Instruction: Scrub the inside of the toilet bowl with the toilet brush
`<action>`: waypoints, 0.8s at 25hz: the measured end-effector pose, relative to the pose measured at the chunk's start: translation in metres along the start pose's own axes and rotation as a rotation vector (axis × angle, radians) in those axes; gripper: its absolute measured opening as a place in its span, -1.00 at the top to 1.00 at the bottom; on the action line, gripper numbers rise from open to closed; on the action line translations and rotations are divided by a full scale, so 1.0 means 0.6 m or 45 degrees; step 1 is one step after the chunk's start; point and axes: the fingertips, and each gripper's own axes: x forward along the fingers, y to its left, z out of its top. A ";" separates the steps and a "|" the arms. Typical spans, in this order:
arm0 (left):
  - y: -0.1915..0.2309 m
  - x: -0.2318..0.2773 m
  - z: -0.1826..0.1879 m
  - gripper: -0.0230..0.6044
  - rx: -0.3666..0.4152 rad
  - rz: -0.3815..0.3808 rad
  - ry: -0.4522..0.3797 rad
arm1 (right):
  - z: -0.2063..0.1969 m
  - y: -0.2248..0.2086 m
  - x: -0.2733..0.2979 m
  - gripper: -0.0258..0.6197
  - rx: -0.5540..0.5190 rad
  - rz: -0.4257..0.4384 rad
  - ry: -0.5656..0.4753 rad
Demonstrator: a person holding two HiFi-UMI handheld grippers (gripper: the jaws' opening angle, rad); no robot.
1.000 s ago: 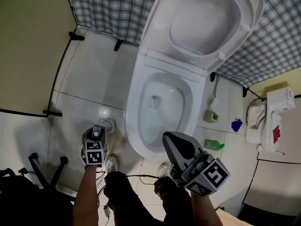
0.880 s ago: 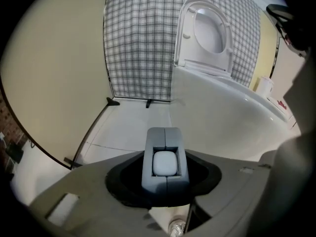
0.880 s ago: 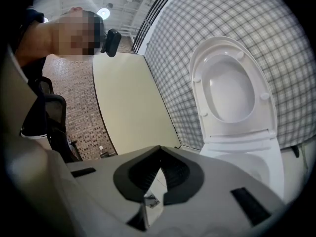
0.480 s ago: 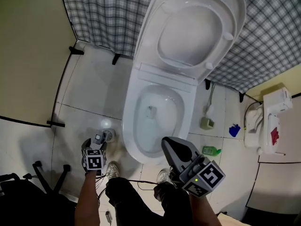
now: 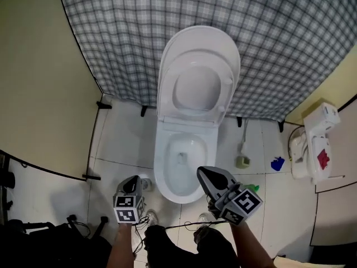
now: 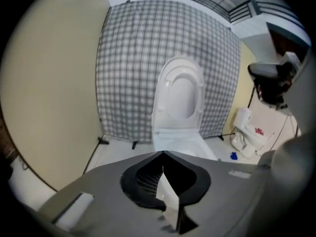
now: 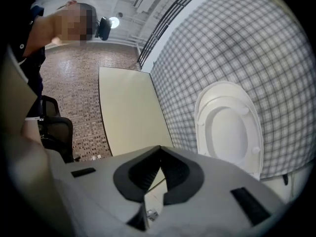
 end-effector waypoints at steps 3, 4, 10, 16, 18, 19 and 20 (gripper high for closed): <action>-0.093 -0.057 0.153 0.92 0.066 -0.148 -0.171 | 0.054 0.006 -0.030 0.92 -0.060 -0.015 -0.012; -0.118 -0.070 0.201 0.92 0.096 -0.190 -0.226 | 0.078 0.007 -0.033 0.92 -0.081 -0.018 -0.038; -0.247 -0.142 0.388 0.92 0.215 -0.426 -0.381 | 0.200 0.009 -0.051 0.92 -0.149 -0.082 -0.176; -0.349 -0.197 0.486 0.92 0.295 -0.608 -0.420 | 0.284 0.014 -0.072 0.92 -0.194 -0.085 -0.210; -0.363 -0.194 0.495 0.92 0.270 -0.635 -0.429 | 0.285 0.013 -0.069 0.92 -0.211 -0.075 -0.194; -0.370 -0.195 0.500 0.92 0.238 -0.657 -0.436 | 0.284 0.014 -0.069 0.92 -0.220 -0.071 -0.186; -0.377 -0.197 0.505 0.92 0.201 -0.683 -0.443 | 0.284 0.016 -0.069 0.92 -0.226 -0.070 -0.182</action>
